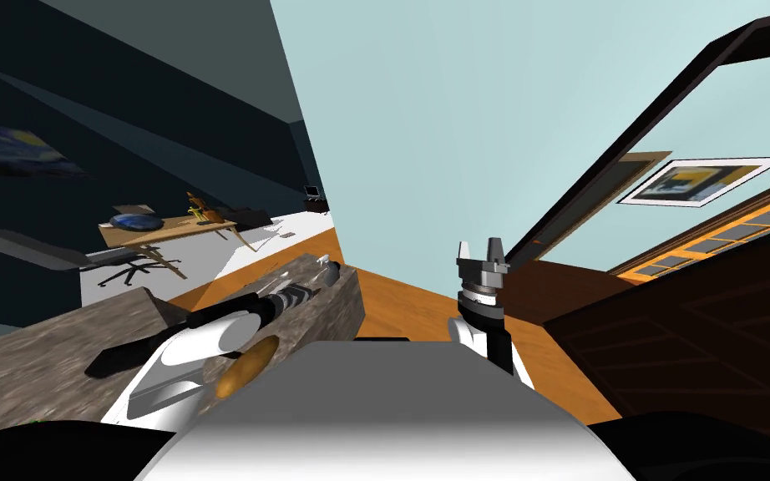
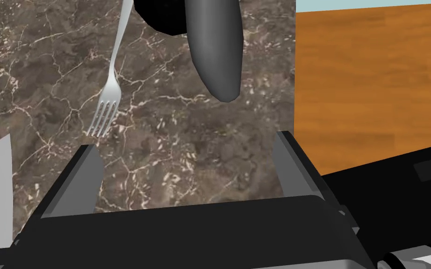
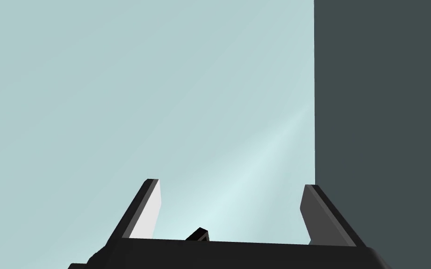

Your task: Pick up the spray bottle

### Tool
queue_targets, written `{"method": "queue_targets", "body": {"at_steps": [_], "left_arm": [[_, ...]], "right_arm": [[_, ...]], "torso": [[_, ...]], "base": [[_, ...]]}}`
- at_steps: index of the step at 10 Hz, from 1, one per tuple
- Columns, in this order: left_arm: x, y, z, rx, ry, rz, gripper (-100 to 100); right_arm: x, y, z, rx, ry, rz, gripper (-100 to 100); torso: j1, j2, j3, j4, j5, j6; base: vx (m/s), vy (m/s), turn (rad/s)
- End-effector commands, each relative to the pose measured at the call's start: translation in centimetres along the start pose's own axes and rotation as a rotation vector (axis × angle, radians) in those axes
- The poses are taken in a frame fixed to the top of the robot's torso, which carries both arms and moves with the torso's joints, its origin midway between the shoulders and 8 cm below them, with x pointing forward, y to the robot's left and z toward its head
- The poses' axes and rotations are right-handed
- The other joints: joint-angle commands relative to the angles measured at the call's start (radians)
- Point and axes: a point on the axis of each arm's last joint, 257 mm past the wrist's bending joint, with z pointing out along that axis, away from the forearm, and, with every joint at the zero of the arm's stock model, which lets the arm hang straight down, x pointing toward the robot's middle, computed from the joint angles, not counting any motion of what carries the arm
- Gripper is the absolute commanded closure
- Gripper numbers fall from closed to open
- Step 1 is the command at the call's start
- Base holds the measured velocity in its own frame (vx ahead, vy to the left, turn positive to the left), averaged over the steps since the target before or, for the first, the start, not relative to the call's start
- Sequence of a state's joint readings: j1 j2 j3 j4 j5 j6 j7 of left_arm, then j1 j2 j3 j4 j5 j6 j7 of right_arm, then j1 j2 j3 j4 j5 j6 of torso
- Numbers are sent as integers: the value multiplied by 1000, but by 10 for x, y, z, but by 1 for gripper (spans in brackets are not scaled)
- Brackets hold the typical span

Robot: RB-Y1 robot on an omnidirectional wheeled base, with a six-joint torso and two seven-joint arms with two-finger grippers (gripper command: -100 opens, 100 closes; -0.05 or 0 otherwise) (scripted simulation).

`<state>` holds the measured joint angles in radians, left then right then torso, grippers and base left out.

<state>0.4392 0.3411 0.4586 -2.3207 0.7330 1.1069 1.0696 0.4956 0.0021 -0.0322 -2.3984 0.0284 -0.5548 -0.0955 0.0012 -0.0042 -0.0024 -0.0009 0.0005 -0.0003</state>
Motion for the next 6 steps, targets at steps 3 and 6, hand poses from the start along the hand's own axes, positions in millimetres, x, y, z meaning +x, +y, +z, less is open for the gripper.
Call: {"method": "queue_targets", "body": {"at_steps": [3, 6], "left_arm": [[0, 6, 0, -69, -35, -54, -100], [4, 12, -1, -132, -58, -96, -100]], "right_arm": [[0, 0, 0, 0, 0, 0, 0], [0, 0, 0, 0, 0, 0, 0]], "torso": [[1, -1, -1, 0, 0, -1], [1, -2, -1, -1, 0, 0]], "base": [[60, 30, -109], [74, 38, -145]]}}
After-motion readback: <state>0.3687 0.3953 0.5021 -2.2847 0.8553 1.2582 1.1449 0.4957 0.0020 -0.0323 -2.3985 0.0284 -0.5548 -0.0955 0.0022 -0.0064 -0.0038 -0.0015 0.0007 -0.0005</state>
